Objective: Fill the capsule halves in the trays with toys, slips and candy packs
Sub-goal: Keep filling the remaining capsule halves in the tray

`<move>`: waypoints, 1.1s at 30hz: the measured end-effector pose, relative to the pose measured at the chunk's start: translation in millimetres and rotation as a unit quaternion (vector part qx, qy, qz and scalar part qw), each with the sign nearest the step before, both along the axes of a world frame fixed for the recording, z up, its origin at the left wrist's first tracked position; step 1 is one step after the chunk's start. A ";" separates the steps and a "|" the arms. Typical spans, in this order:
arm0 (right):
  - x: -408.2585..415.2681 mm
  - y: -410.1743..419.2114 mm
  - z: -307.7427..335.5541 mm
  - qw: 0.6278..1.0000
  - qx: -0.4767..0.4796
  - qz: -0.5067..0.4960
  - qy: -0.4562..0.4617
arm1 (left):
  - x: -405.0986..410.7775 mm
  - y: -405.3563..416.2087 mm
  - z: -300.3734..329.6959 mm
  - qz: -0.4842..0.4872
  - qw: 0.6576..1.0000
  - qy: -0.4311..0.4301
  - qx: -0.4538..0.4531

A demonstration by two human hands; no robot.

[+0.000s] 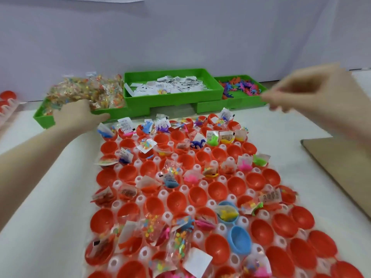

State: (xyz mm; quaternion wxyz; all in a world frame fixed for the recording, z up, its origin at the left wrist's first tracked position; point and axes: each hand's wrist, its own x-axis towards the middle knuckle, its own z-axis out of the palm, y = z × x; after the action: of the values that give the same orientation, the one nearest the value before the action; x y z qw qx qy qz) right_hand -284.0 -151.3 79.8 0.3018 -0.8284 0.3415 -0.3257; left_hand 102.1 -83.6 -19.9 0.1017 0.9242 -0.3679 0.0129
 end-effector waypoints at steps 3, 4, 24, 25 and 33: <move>40.2 -75.1 -16.7 0.995 0.033 -0.093 -0.023 | 6.2 5.0 -3.3 -0.023 0.998 -0.004 -0.060; 53.4 -96.8 -27.1 0.993 0.038 -0.108 0.004 | 8.6 7.8 -3.1 -0.035 0.996 0.000 -0.078; 100.8 -195.0 -85.7 0.951 0.122 -0.254 0.129 | 26.3 -10.4 1.7 0.059 0.990 -0.031 -0.125; 99.2 -196.3 -85.3 0.947 0.134 -0.271 0.106 | 25.5 -10.2 2.2 0.063 0.989 -0.042 -0.130; 96.7 -199.7 -73.8 0.922 0.102 -0.342 0.148 | 21.9 -8.9 1.8 0.054 0.983 -0.061 -0.167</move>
State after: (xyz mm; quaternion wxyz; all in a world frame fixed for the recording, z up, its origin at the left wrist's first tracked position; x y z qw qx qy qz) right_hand -187.2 -350.9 6.0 0.2008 -0.6647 0.6762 -0.2461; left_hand 124.0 -92.5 -18.2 0.2306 0.9102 -0.3159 0.1360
